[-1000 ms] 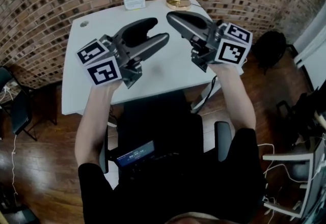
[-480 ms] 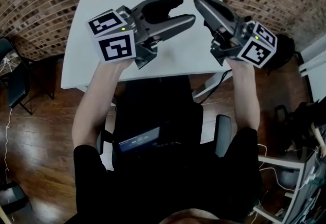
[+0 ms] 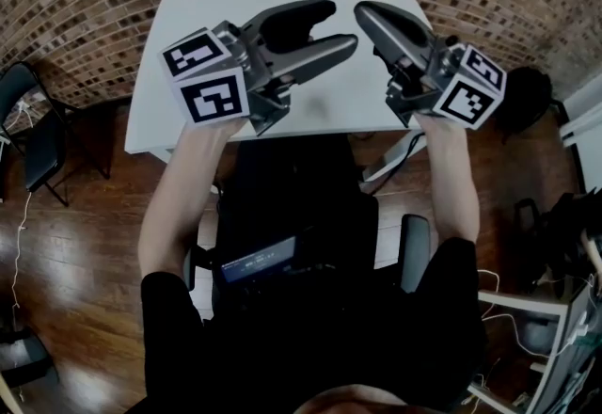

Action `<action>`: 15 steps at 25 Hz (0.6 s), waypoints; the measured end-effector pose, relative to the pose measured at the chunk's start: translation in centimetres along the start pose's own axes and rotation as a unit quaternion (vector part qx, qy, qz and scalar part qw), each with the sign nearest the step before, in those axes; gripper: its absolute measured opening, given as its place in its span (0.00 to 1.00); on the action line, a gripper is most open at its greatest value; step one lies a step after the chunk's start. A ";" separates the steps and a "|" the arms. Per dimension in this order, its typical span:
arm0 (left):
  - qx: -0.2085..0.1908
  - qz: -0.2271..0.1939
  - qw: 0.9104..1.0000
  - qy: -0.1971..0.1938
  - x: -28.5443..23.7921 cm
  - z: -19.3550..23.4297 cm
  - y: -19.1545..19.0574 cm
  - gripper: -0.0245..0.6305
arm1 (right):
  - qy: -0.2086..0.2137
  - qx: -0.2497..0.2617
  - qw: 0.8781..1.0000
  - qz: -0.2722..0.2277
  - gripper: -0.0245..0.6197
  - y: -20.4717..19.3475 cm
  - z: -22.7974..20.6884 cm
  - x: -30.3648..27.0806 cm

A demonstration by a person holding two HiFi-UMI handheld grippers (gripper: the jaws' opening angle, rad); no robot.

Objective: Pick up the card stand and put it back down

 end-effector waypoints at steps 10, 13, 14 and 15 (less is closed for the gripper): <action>-0.001 -0.002 1.000 -0.009 1.1 -3.7 -0.8 0.44 | 0.003 -0.009 1.000 0.001 0.05 -1.1 3.4 1.4; -0.004 -0.004 1.000 -0.016 1.1 -4.7 -0.7 0.44 | 0.005 -0.005 1.000 -0.001 0.05 -1.0 4.3 1.8; -0.005 -0.003 1.000 -0.019 1.1 -4.9 -0.7 0.44 | 0.006 -0.004 1.000 -0.003 0.05 -1.0 4.6 1.9; -0.007 -0.003 1.000 -0.022 1.1 -5.0 -0.7 0.44 | 0.008 -0.002 1.000 -0.004 0.05 -1.0 4.8 1.9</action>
Point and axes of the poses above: the fingertips, and each gripper's own axes: x backward along the fingers, z to its left, y out of its top, the point moved 1 cm from there along x, backward along the fingers, and after that the axes turned 3 degrees about z, right-handed, at the moved point
